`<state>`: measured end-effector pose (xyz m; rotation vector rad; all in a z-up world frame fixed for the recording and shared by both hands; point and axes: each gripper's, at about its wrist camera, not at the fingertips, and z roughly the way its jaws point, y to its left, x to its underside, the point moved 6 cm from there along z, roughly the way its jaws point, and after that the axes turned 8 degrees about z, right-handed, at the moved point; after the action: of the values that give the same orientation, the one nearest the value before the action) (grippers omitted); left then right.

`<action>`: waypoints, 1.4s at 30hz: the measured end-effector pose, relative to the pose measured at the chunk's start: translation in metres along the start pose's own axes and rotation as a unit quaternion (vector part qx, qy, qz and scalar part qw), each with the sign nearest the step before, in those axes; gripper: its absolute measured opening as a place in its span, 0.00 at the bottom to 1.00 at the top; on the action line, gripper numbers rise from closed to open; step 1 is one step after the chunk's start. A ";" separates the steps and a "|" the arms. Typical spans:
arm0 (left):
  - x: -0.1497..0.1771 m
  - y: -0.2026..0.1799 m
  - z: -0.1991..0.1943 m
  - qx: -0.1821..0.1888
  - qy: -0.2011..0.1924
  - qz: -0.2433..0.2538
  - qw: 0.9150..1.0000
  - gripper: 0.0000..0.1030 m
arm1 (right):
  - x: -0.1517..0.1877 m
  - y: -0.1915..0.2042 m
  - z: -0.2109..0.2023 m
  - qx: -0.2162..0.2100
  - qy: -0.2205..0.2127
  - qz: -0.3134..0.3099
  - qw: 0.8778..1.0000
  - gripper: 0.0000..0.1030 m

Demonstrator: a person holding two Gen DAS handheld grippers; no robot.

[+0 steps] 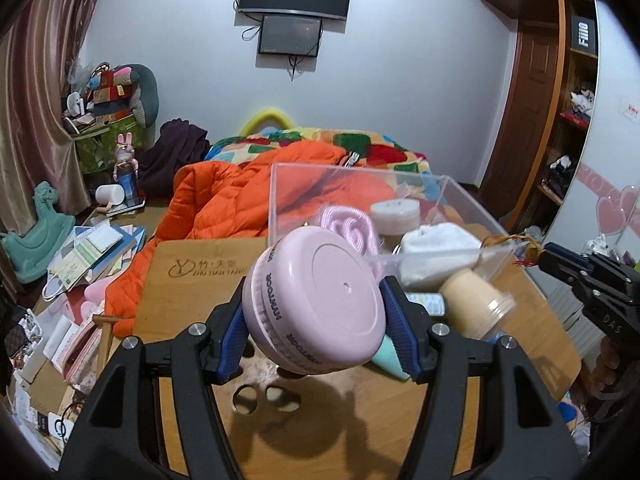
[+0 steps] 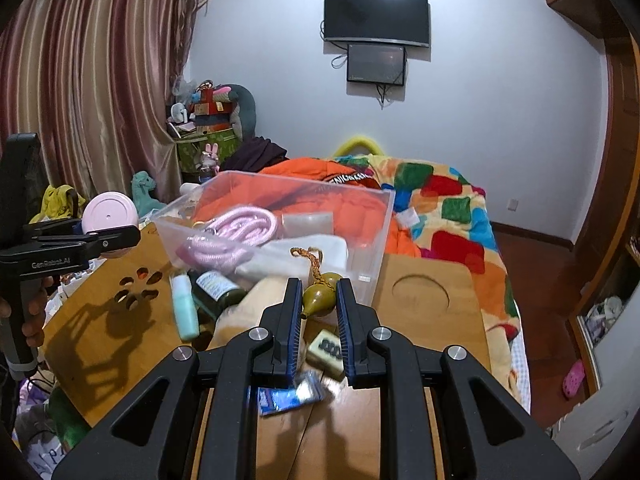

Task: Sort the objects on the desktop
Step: 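Carry the pink container and gourd ornament into the clear box and open both tools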

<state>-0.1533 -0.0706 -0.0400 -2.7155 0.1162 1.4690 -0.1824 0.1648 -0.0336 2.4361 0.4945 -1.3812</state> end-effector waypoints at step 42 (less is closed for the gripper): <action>-0.035 -0.014 0.085 0.004 0.023 0.020 1.000 0.55 | -0.017 -0.007 0.079 -0.010 0.037 -0.014 0.999 0.15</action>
<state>-0.2420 -0.0478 -0.0569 -2.7569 0.1799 1.4138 -0.2538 0.1360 -0.0582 2.4806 0.5599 -1.2946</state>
